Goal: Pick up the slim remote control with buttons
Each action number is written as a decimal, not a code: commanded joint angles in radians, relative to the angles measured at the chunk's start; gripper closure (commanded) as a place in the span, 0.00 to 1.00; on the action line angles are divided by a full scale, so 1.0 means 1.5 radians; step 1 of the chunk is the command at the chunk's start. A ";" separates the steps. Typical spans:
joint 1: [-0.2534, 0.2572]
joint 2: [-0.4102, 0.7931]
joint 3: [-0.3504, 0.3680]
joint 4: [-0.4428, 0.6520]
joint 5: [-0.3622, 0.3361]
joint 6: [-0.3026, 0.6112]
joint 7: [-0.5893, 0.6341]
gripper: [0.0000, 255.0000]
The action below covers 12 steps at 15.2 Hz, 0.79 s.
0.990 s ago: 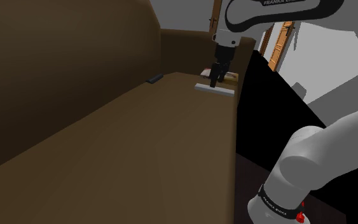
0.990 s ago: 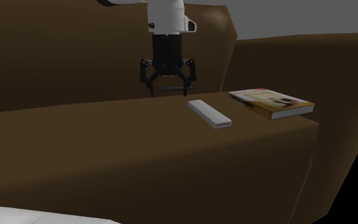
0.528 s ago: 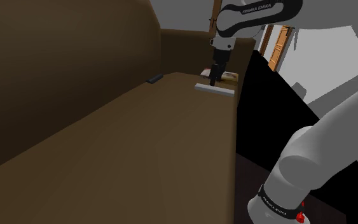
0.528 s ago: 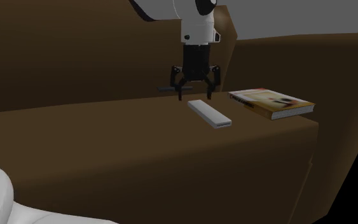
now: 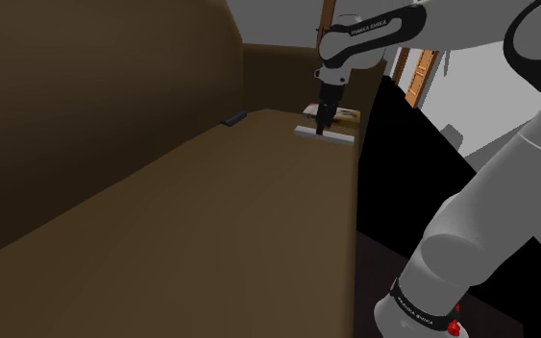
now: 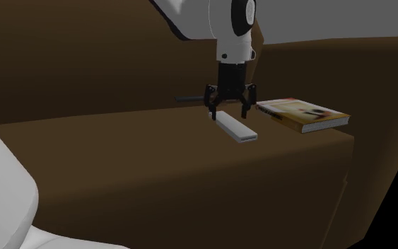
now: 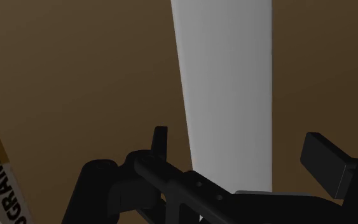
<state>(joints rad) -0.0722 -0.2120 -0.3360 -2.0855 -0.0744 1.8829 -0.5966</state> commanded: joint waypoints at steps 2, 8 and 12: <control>-0.001 0.006 -0.002 -0.020 0.001 0.026 -0.002 0.00; -0.001 0.006 -0.002 -0.024 0.001 0.031 -0.002 1.00; -0.001 0.006 -0.002 -0.024 0.001 0.031 -0.001 1.00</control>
<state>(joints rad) -0.0729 -0.2030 -0.3390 -2.1215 -0.0731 1.9289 -0.5989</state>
